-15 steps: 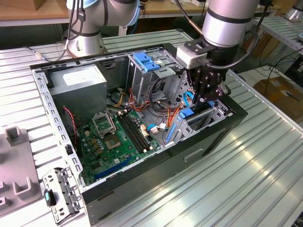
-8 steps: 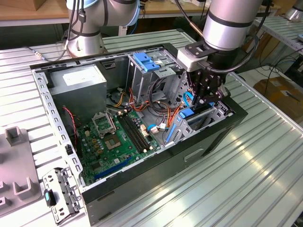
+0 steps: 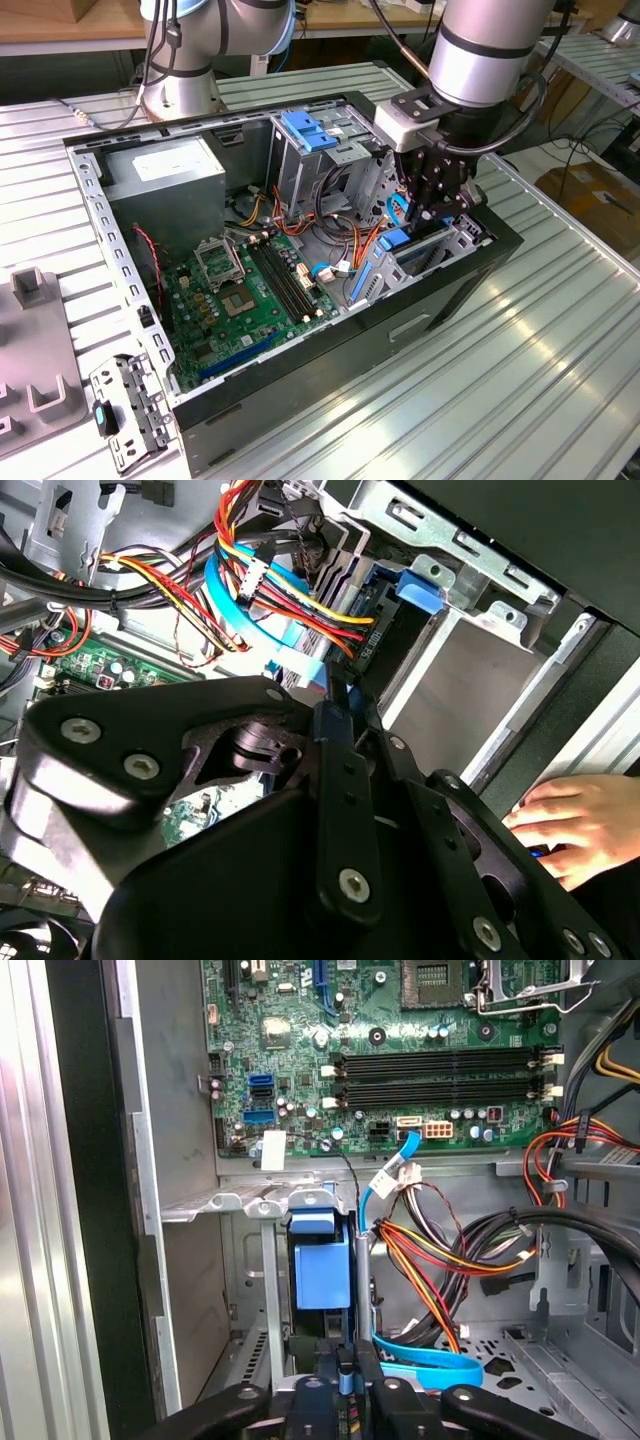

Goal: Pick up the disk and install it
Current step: 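Insert the second disk wire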

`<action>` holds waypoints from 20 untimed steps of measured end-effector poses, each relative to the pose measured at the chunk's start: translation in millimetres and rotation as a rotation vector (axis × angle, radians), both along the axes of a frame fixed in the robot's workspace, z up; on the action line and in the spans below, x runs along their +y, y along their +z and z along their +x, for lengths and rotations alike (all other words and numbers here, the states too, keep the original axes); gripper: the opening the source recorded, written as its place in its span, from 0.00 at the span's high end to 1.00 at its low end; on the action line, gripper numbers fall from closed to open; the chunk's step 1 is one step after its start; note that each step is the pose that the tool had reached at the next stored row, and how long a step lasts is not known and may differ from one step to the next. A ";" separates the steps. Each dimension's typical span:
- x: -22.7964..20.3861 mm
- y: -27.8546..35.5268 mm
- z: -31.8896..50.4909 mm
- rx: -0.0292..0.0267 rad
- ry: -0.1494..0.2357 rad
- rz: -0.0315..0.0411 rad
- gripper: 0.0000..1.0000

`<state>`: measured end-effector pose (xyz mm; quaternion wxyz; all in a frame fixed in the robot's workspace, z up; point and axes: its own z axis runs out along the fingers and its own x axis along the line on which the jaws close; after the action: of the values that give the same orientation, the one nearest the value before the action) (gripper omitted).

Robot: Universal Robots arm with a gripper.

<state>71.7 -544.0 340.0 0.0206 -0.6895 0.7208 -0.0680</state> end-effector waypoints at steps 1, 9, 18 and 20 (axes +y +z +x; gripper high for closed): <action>0.0 0.5 0.0 0.0001 0.000 -0.0001 0.76; 0.0 23.7 0.0 0.0000 0.000 0.0002 0.76; 0.0 24.6 0.0 0.0000 0.000 -0.0001 0.89; 0.0 25.3 0.0 0.0000 0.000 -0.0001 0.89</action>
<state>71.8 -544.0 365.3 0.0206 -0.6895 0.7207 -0.0680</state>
